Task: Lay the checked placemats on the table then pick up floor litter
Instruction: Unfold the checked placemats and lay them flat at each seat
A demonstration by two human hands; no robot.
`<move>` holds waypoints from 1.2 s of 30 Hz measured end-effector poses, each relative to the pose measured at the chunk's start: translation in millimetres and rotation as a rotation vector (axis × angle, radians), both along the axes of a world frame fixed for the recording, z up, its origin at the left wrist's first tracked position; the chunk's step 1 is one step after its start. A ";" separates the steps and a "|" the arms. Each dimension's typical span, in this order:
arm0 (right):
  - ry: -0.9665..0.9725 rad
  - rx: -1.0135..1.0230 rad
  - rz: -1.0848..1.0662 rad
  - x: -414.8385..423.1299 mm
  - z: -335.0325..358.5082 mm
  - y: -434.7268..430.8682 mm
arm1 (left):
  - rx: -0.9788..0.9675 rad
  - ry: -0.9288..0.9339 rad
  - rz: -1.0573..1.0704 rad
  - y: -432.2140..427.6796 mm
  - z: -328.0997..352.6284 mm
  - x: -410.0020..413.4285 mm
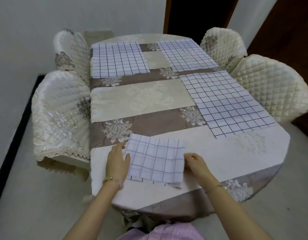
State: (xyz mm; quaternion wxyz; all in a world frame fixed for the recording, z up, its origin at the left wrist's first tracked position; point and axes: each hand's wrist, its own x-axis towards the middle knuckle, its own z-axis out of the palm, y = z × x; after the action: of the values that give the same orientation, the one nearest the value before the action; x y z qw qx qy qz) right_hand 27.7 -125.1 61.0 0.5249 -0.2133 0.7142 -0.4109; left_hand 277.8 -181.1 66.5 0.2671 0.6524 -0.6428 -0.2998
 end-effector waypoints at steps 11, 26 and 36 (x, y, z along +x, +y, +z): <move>-0.158 0.076 0.065 3.0 4.5 39.7 | 0.014 -0.621 -0.686 42.6 -28.5 -23.1; -0.090 -0.146 0.173 27.2 36.9 31.3 | 0.156 0.309 -0.327 50.8 22.8 -61.9; -0.125 -0.228 -0.116 -15.0 39.7 35.0 | 0.081 0.561 0.166 10.4 32.2 -5.5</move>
State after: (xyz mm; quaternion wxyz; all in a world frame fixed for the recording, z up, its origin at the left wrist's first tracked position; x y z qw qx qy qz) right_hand 12.7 -90.1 100.8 0.5160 -0.2039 0.6401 -0.5315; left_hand 272.3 -170.7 98.7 0.4317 0.6045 -0.4758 -0.4709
